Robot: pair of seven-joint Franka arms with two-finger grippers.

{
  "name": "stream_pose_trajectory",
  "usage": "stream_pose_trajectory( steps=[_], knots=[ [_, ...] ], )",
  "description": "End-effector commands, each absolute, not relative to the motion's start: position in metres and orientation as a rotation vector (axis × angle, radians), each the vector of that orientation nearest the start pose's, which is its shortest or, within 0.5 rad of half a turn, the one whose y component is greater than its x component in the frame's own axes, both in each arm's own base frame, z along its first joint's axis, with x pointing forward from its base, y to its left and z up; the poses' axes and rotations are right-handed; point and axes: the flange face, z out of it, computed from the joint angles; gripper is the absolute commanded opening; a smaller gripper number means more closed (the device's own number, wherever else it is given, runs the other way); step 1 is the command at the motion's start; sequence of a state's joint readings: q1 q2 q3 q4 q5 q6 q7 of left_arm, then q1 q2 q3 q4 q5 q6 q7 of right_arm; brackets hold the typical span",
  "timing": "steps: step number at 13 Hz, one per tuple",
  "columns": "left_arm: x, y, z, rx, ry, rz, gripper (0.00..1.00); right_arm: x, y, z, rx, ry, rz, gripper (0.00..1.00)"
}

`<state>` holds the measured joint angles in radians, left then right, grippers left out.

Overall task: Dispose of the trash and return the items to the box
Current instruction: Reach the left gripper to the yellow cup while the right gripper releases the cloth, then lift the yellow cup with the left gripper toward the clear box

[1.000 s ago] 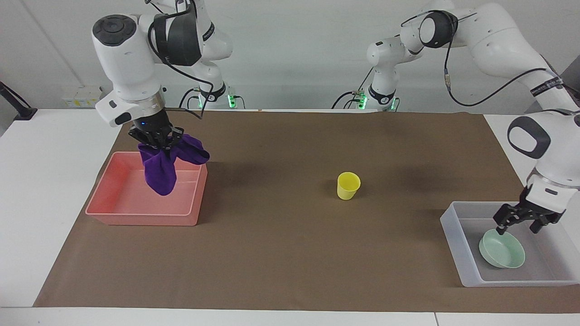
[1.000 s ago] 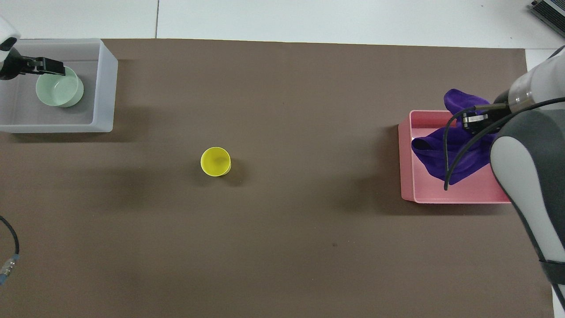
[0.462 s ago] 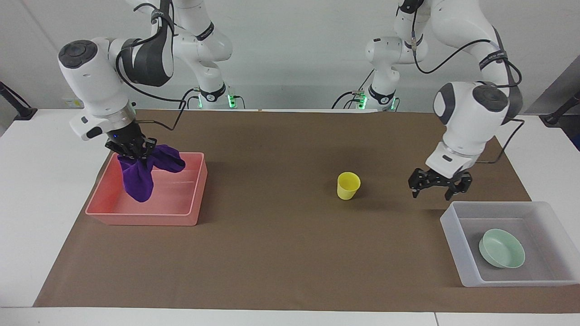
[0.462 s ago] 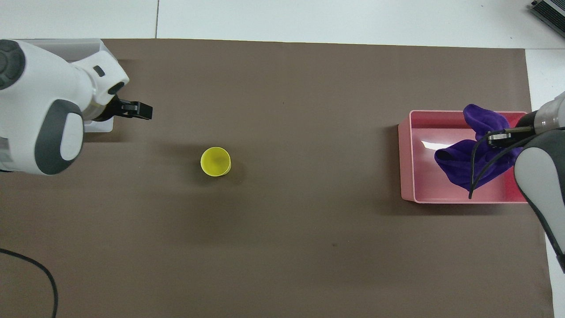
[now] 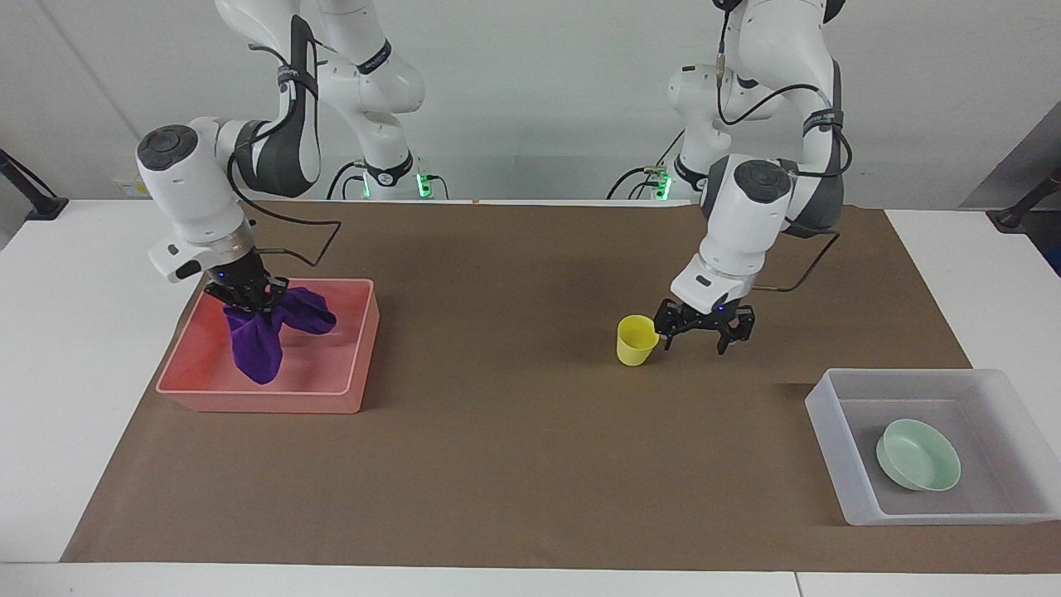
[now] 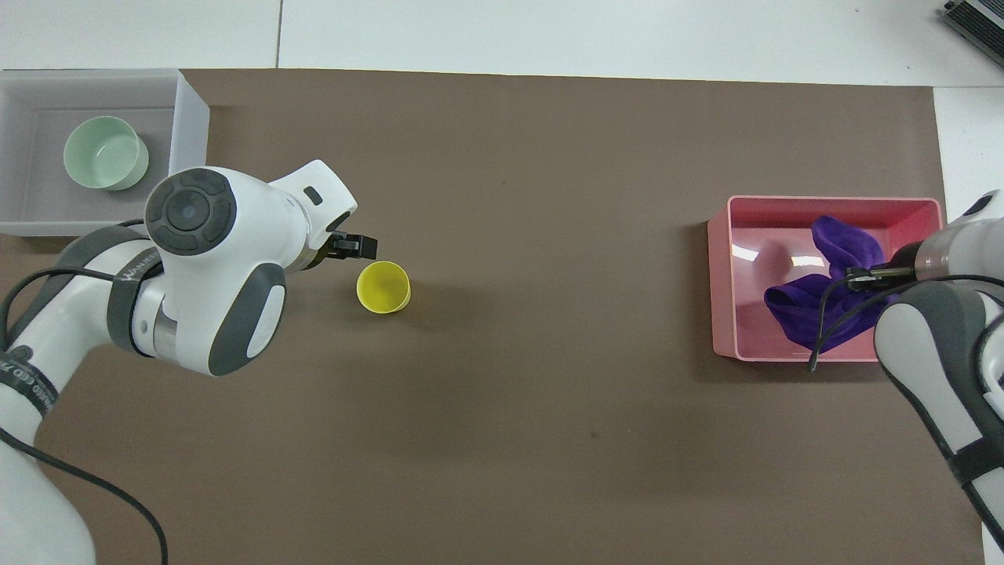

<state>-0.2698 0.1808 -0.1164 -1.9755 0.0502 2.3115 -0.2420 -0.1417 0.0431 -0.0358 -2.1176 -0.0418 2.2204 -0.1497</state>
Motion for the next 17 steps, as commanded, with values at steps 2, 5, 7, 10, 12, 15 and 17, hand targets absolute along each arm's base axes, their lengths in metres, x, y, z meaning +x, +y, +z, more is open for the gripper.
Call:
stream_pose_trajectory(
  steps=[2, 5, 7, 10, 12, 15, 17],
  knots=[
    [0.522, -0.239, 0.359, -3.164, 0.277, -0.340, 0.85, 0.546, -0.100, 0.365, -3.134, 0.036, -0.092, 0.00],
    [0.511, -0.253, 0.344, -3.185, 0.198, -0.333, 0.17, 0.548, -0.107, 0.347, -3.128, 0.060, -0.072, 0.00],
    [0.513, -0.250, 0.344, -3.184, 0.198, -0.336, 0.00, 0.548, -0.106, 0.341, -3.129, 0.061, -0.072, 0.00],
    [0.524, -0.221, 0.378, -3.172, 0.131, -0.349, 0.00, 0.552, -0.100, 0.345, -3.130, 0.045, -0.078, 0.90],
    [0.545, -0.178, 0.429, -3.152, 0.066, -0.376, 0.00, 0.557, -0.090, 0.366, -3.129, 0.056, -0.119, 1.00],
    [0.584, -0.103, 0.483, -3.125, -0.027, -0.472, 0.00, 0.568, -0.069, 0.408, -3.123, 0.064, -0.128, 1.00],
    [0.604, -0.050, 0.497, -3.153, -0.091, -0.533, 0.00, 0.574, -0.049, 0.439, -3.115, 0.120, -0.124, 1.00]
  ],
)
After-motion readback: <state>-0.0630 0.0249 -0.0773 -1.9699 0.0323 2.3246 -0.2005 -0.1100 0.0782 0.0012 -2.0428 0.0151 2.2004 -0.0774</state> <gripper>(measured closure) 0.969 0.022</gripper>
